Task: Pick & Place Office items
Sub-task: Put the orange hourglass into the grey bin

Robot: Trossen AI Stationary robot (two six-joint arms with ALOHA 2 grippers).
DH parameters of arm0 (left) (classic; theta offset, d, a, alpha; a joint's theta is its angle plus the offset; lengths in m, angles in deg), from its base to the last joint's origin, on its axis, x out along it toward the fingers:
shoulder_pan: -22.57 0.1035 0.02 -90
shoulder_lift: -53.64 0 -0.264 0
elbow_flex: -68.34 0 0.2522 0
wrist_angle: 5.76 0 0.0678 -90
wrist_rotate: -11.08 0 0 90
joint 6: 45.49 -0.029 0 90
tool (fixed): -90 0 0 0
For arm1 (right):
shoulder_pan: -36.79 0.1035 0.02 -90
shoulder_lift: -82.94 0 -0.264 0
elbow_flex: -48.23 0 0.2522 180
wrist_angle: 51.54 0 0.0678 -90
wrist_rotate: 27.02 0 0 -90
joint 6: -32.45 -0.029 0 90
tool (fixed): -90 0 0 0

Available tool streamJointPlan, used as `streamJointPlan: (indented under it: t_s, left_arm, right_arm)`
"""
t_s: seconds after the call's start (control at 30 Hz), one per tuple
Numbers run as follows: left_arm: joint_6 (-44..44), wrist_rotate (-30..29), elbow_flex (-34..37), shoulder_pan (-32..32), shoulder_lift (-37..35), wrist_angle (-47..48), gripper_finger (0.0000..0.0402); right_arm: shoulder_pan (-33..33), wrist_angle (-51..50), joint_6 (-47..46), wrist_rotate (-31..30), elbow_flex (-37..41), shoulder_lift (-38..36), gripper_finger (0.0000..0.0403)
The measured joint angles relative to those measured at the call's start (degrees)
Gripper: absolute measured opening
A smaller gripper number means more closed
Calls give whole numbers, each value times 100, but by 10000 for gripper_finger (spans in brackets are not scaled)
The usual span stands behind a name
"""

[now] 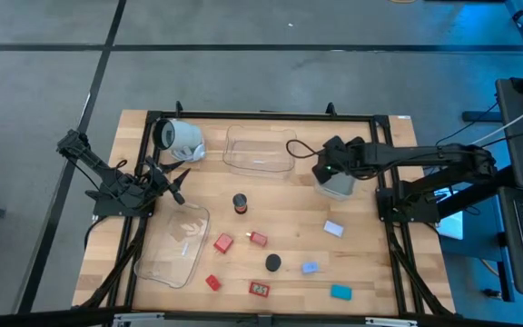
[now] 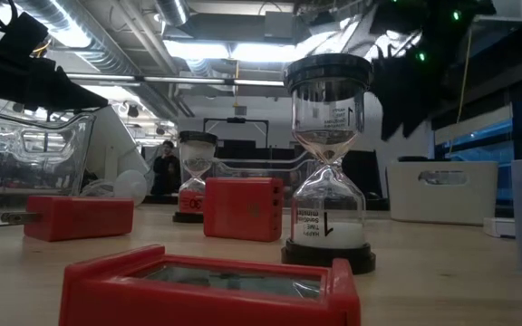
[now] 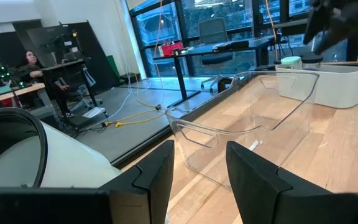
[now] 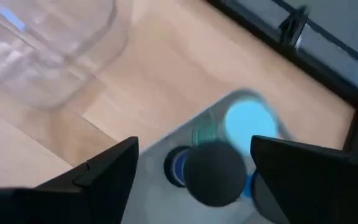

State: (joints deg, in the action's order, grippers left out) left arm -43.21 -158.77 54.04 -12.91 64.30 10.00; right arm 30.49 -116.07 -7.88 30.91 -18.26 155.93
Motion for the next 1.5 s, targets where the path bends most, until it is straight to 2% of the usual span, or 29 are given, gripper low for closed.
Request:
streamJointPlan:
  t_s: [0.13, 0.33, 0.43, 0.6, 0.73, 0.83, 0.97, 1.1, 1.27, 1.5]
  left_arm:
    - [64, 2, 0, 1, 0, 0, 143]
    - [317, 2, 0, 2, 0, -4, 143]
    - [437, 4, 0, 0, 0, -18, 143]
    - [613, 9, 0, 1, 0, -40, 143]
    - [609, 307, 0, 2, 0, -255, 147]
    - [566, 866, -36, 1, 0, -571, 165]
    - [498, 1496, -206, 2, 1, -991, 211]
    - [346, 1711, -444, 2, 132, -1172, 255]
    - [352, 2115, -903, 114, 757, -1174, 279]
    - [243, 2944, -1708, 812, 2443, -1172, 280]
  right_arm:
    - [84, 45, 286, -11, -522, -4, 313]
    - [589, 1372, 1464, 16, -601, 29, 304]
    - [850, 1858, 1783, 312, -599, 141, 301]
    - [1194, 2802, 2016, 805, -601, 411, 304]
    - [1346, 2863, 2017, 878, -601, 463, 313]
    - [1416, 2838, 2019, 874, -600, 446, 319]
    - [1445, 2799, 2045, 874, -599, 358, 324]
    - [1440, 2586, 2107, 839, -599, 275, 324]
    - [1440, 2422, 2172, 554, -599, 245, 324]
    - [1440, 2396, 2203, 159, -599, 245, 324]
